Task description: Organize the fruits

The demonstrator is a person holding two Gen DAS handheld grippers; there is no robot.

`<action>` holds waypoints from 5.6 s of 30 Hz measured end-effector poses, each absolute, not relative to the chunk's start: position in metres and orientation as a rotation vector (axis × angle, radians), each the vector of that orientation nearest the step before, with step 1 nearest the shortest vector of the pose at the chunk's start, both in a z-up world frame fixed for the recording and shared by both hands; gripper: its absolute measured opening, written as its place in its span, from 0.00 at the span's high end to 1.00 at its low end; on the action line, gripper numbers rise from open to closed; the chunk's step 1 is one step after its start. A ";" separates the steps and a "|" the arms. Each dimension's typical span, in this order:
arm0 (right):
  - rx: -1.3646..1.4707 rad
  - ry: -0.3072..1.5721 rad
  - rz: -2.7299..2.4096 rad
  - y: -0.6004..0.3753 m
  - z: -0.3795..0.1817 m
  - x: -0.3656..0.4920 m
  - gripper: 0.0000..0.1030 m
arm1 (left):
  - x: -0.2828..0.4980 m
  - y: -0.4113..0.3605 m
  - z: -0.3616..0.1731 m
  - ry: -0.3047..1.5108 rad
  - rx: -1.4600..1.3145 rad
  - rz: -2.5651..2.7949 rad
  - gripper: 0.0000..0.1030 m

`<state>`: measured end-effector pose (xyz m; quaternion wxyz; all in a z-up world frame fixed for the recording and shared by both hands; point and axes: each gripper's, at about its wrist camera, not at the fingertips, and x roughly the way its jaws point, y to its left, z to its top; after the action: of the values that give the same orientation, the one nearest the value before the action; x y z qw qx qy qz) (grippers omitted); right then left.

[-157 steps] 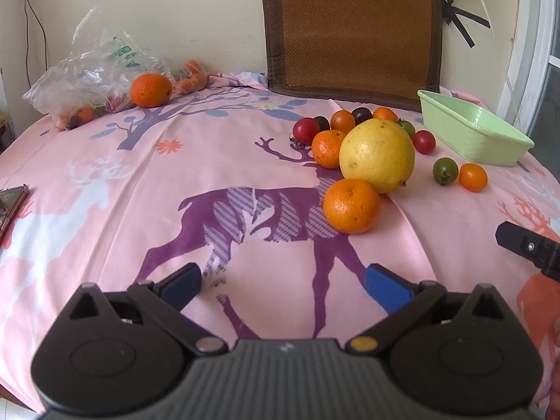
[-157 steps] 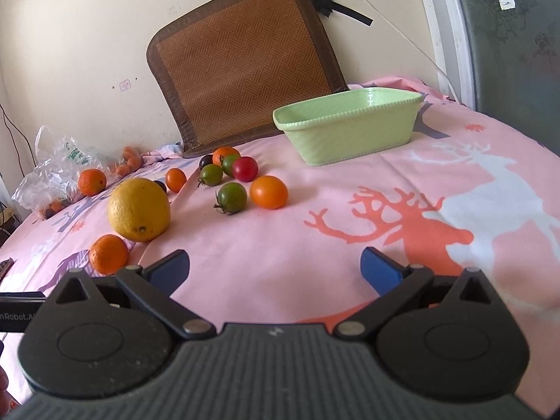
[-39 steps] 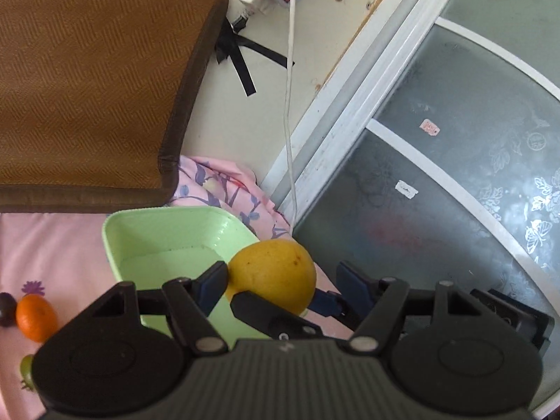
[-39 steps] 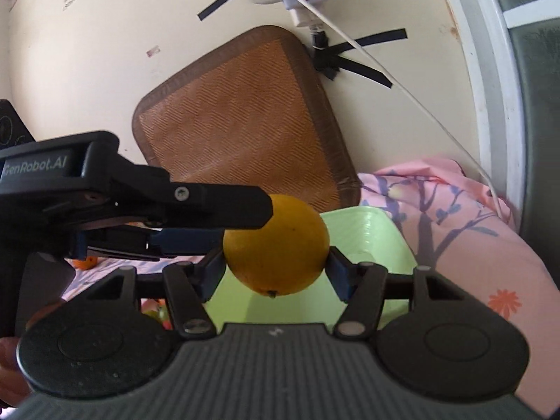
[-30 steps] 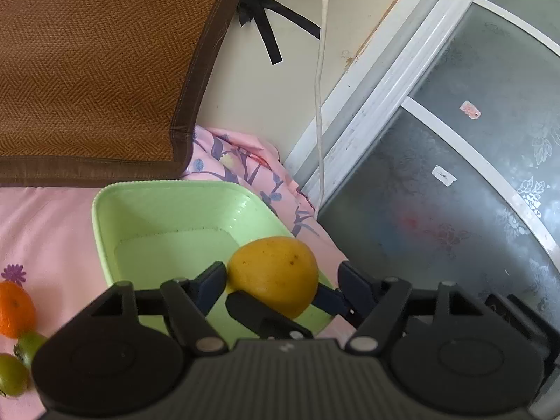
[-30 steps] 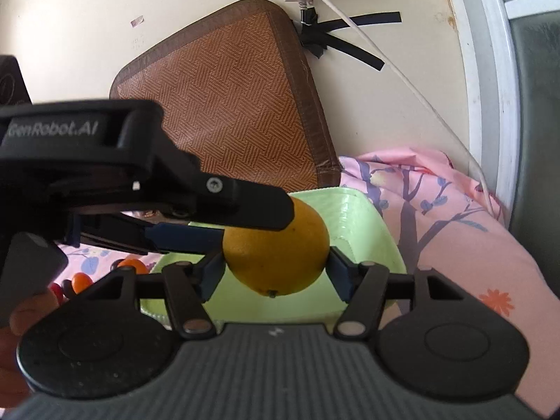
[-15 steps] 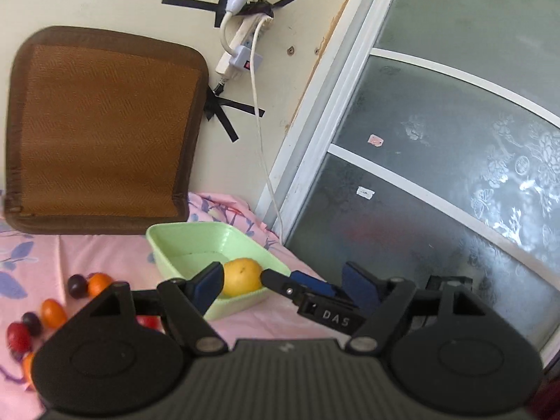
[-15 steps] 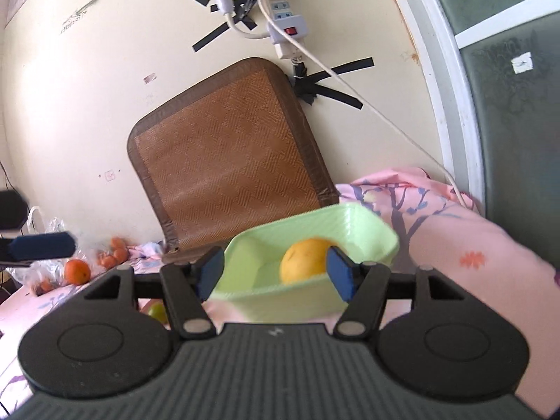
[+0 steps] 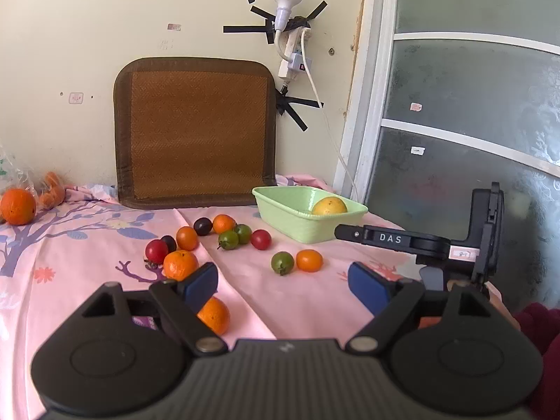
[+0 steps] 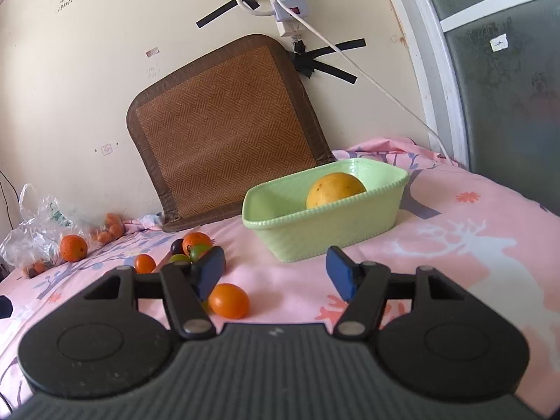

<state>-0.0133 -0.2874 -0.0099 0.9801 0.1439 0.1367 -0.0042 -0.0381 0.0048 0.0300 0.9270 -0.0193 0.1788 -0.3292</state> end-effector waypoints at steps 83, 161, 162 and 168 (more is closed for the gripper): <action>-0.003 0.340 0.186 -0.284 0.007 0.014 0.69 | 0.073 -0.047 0.036 0.655 0.004 -0.625 0.60; -0.016 0.551 0.207 -0.217 -0.021 0.044 0.70 | 0.088 -0.018 -0.010 0.624 -0.021 -0.472 0.61; -0.016 0.551 0.207 -0.217 -0.022 0.044 0.70 | 0.088 -0.018 -0.010 0.625 -0.019 -0.475 0.61; -0.012 0.551 0.208 -0.217 -0.022 0.044 0.70 | 0.090 -0.016 -0.011 0.635 -0.032 -0.480 0.61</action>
<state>0.0442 -0.2171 -0.0221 0.9570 -0.0058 0.2713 0.1026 0.0903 -0.0160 -0.0106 0.9218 -0.0155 0.3090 -0.2338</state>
